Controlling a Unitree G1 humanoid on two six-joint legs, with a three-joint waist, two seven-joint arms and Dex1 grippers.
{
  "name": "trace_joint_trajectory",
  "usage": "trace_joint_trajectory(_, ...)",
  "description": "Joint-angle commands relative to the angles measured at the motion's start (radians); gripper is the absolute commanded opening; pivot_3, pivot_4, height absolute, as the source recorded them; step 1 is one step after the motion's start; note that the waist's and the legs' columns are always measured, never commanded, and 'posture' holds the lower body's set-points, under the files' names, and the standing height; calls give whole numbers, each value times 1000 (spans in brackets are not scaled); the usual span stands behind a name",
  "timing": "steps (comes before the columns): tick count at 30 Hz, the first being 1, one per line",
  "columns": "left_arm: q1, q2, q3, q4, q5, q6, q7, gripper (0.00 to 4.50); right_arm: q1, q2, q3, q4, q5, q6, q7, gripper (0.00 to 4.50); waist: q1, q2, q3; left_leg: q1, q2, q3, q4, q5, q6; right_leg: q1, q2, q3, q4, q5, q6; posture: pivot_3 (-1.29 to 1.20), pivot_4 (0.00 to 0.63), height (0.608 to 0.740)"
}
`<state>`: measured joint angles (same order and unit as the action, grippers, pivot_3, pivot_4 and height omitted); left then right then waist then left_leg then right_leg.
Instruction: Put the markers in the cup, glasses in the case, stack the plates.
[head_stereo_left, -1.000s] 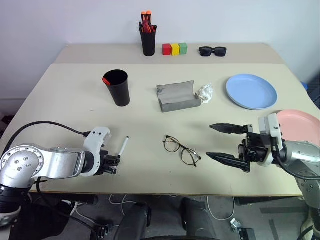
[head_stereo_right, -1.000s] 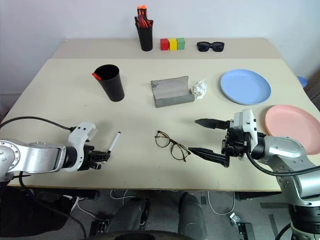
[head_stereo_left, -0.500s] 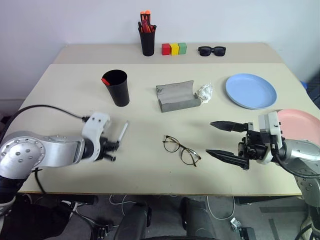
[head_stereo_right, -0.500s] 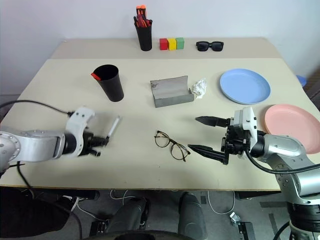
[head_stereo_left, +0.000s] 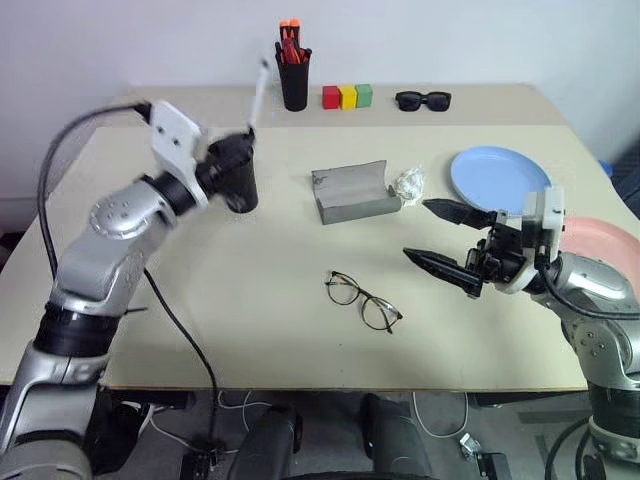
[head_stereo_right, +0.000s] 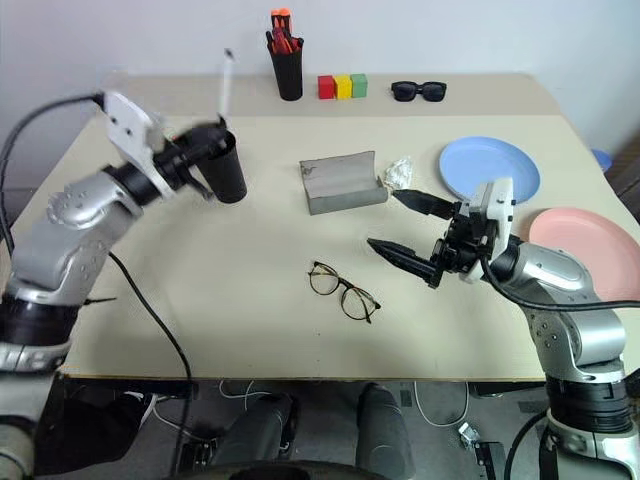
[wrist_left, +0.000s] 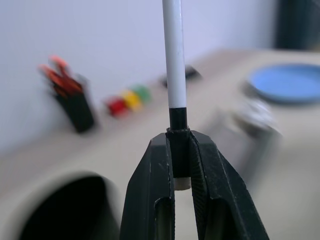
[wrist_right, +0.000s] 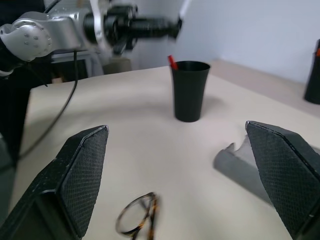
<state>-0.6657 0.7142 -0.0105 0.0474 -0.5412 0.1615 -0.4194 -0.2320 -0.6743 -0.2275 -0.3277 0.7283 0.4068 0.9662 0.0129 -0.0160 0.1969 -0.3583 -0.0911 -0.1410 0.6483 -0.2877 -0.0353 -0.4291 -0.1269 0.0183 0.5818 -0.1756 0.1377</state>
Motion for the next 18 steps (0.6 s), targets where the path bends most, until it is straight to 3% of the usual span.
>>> trace_joint_trajectory(1,-93,-56,81,191,70,-189,-69,30,-15,7,-3,-12,-1,-11,-11,4500,0,0,0,0,0,0,0,0,0,0,0,0,0,1,1,0,150,740)
trace_joint_trajectory(10,-276,-220,197,640,122,-408,-116,30,-64,26,-15,-7,55,55,-93,4500,-4,0,0,0,0,1,1,0,0,0,0,0,-2,2,3,0,150,740)
trace_joint_trajectory(18,-280,-267,238,726,132,-459,-159,30,-71,33,-44,-15,105,108,-147,4500,-2,0,0,-1,0,0,1,0,1,0,0,0,-2,3,3,0,150,740)
